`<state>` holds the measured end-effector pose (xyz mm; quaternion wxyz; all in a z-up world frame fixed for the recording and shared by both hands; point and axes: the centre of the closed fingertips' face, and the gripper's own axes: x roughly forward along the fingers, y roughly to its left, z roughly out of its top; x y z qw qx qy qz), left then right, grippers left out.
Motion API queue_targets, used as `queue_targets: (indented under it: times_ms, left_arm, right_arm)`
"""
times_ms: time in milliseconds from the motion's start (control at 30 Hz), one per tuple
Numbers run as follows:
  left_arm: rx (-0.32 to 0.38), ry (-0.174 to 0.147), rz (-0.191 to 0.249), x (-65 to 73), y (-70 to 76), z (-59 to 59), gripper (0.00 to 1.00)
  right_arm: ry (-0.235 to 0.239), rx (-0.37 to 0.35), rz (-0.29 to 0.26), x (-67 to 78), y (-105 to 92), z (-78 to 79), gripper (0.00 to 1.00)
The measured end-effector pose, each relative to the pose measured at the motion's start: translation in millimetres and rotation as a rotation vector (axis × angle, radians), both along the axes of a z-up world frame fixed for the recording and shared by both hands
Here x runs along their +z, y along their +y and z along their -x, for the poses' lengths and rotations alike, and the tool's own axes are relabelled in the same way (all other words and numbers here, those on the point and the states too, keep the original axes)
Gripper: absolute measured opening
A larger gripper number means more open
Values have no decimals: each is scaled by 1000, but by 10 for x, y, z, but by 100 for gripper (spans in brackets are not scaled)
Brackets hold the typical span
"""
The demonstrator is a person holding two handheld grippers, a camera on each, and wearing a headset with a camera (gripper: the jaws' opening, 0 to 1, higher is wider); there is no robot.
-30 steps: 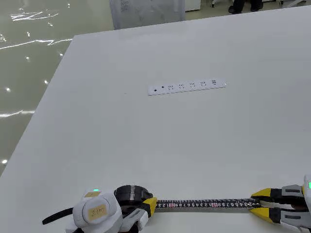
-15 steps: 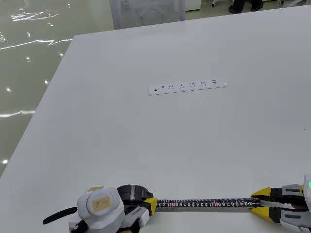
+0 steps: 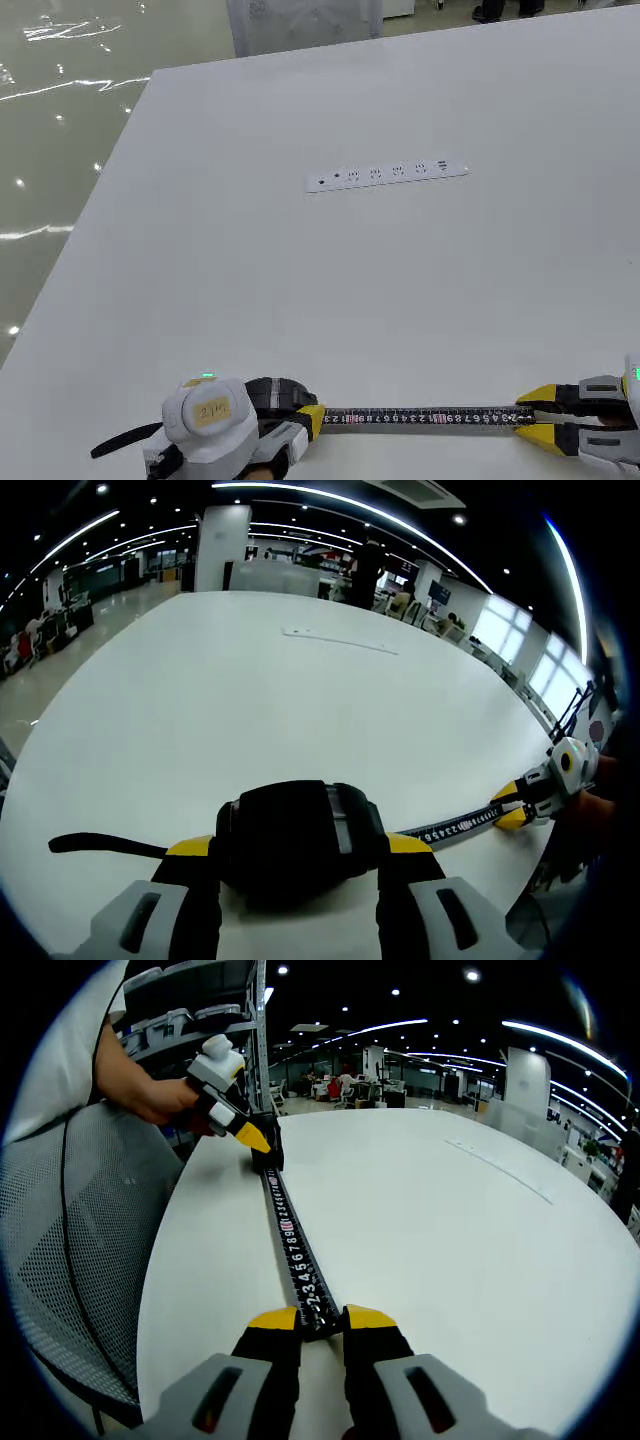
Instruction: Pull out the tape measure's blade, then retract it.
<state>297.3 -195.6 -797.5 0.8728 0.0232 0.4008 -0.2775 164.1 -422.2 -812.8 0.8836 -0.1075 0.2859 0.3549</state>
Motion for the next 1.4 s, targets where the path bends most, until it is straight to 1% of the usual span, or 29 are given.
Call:
queue_targets:
  times_ms: [200, 467, 867, 1000, 1133, 1167, 1200, 1400]
  left_arm:
    - [-2, -1, 2, 6, 3, 5, 60]
    - [-4, 6, 6, 8, 2, 9, 60]
    - [-7, 15, 10, 8, 3, 11, 59]
    - [-7, 19, 17, 8, 4, 10, 59]
    - [-4, 23, 23, 8, 4, 13, 59]
    - [-5, 26, 25, 7, 4, 16, 59]
    - [-7, 26, 27, 7, 6, 14, 59]
    - [-2, 38, 45, 6, 15, 11, 59]
  right_arm:
    - [-9, 14, -16, 25, 112, -71, 14]
    - [-13, 30, -31, 38, 174, -124, 14]
    - [-30, 60, -79, 85, 412, -246, 13]
    - [-30, 67, -97, 105, 467, -295, 13]
    - [-32, 70, -102, 109, 501, -325, 13]
    - [-27, 71, -121, 123, 531, -328, 13]
    - [-29, 72, -125, 133, 543, -337, 13]
    - [-37, 85, -131, 177, 638, -411, 13]
